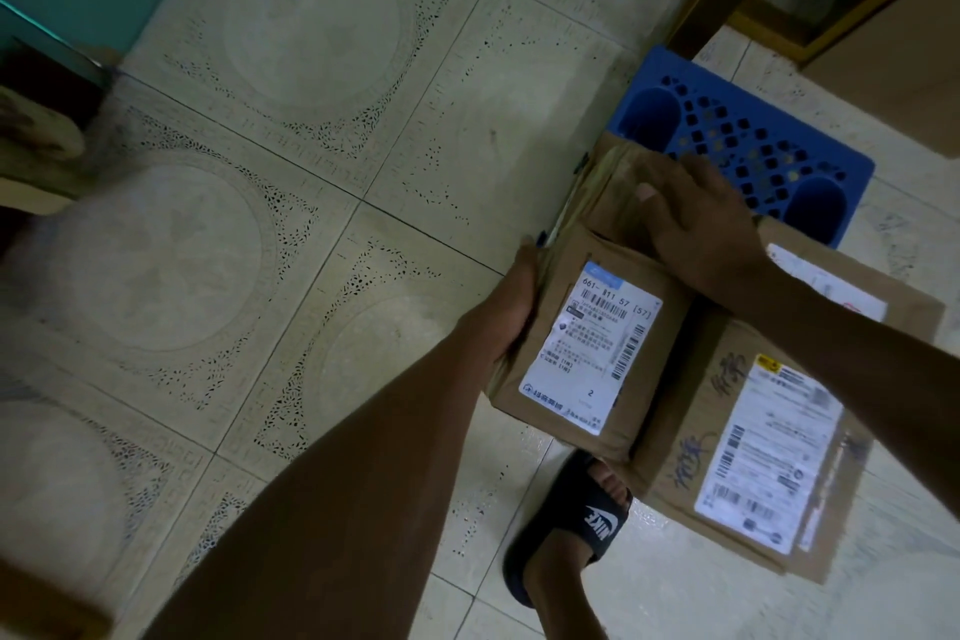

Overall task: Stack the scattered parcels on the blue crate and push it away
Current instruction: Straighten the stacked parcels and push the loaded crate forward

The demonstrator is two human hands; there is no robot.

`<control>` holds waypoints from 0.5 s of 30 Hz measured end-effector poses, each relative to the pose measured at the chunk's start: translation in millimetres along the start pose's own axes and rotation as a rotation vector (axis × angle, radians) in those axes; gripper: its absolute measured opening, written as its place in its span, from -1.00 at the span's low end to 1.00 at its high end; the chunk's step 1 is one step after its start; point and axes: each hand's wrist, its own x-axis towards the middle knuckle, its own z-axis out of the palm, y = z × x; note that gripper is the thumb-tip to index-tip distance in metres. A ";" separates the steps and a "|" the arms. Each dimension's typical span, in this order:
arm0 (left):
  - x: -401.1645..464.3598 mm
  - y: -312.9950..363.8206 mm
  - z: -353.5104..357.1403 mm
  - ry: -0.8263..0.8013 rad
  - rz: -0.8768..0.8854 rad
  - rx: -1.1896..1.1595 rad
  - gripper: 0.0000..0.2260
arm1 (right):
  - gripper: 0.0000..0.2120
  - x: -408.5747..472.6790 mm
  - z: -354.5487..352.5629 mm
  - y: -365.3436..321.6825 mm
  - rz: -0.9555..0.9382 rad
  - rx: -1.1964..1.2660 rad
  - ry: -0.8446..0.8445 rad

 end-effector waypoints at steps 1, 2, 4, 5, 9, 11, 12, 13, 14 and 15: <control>-2.7 0.3 -2.6 0.019 0.012 0.041 -0.39 | -0.37 -1.7 1.0 0.7 -0.013 -0.009 0.004; -14.4 5.8 -5.8 0.008 0.035 0.059 -0.42 | -0.38 -2.7 0.8 -0.8 -0.018 -0.010 0.001; -25.3 11.8 -14.4 0.003 0.022 0.046 -0.48 | -0.43 -2.8 -1.3 -6.1 0.003 0.015 -0.036; -20.3 8.1 -19.0 0.034 0.006 0.047 -0.49 | -0.47 -1.3 -2.8 -8.7 0.010 0.034 -0.052; -30.9 7.3 -18.6 0.041 -0.021 0.077 -0.51 | -0.53 4.0 -13.9 -23.4 0.009 0.091 0.003; -16.8 -8.3 -14.1 0.014 -0.070 0.084 -0.51 | -0.49 0.5 -21.3 -25.9 -0.023 0.050 0.043; -15.9 -13.5 -11.7 -0.015 -0.088 0.077 -0.48 | -0.42 -3.0 -24.1 -26.0 -0.048 0.025 0.038; -15.1 -18.0 -9.4 -0.041 -0.096 0.054 -0.43 | -0.37 -7.1 -25.8 -23.9 -0.077 -0.002 0.023; -15.1 -20.4 -6.3 -0.054 -0.099 0.013 -0.39 | -0.34 -12.2 -28.2 -20.3 -0.091 -0.016 0.012; -12.8 -23.7 -4.0 -0.038 -0.084 -0.027 -0.38 | -0.32 -17.2 -30.2 -16.0 -0.077 -0.012 0.003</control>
